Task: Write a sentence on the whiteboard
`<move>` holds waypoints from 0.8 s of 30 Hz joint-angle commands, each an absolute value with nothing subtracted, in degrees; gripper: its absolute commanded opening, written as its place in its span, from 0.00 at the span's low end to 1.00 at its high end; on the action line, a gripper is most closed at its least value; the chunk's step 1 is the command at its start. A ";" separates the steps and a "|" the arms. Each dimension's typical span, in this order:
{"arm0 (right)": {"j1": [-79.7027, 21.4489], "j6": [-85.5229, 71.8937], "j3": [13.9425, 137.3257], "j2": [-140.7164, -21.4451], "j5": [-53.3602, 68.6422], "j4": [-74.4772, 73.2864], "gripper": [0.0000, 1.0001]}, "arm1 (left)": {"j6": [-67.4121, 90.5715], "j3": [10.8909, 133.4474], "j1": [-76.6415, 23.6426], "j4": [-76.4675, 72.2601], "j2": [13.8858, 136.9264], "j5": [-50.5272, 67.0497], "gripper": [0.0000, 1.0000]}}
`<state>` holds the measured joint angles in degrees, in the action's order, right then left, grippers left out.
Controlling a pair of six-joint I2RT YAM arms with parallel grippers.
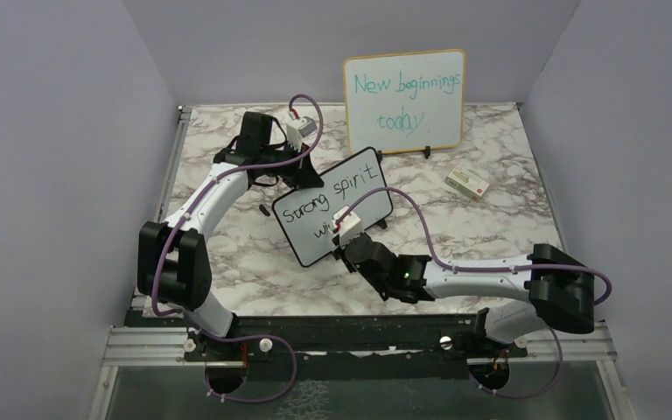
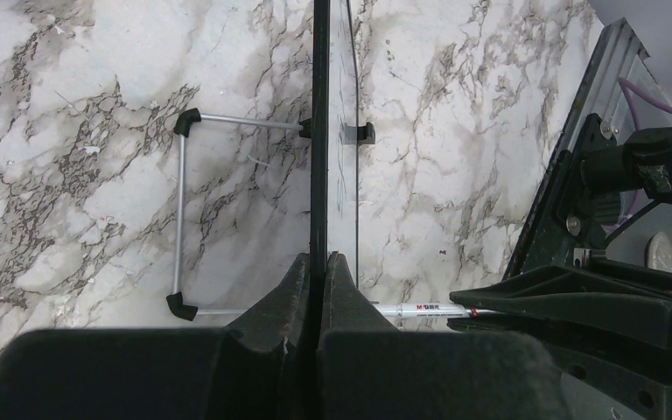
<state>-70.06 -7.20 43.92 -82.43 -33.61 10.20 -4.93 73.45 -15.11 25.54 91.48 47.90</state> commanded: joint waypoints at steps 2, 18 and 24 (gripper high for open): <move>-69.87 -9.20 43.64 -82.12 -33.27 7.74 0.00 | -7.33 71.58 -15.82 28.41 92.17 43.63 0.00; -69.83 -9.87 43.43 -81.24 -32.18 6.45 0.00 | -7.30 71.62 -15.82 28.40 92.13 43.51 0.00; -69.87 -9.81 43.34 -80.66 -32.65 7.33 0.00 | -7.33 71.63 -15.82 28.44 92.13 43.50 0.00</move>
<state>-70.04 -9.06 43.90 -82.06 -33.10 7.31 -4.91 73.45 -15.14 25.56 91.48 47.92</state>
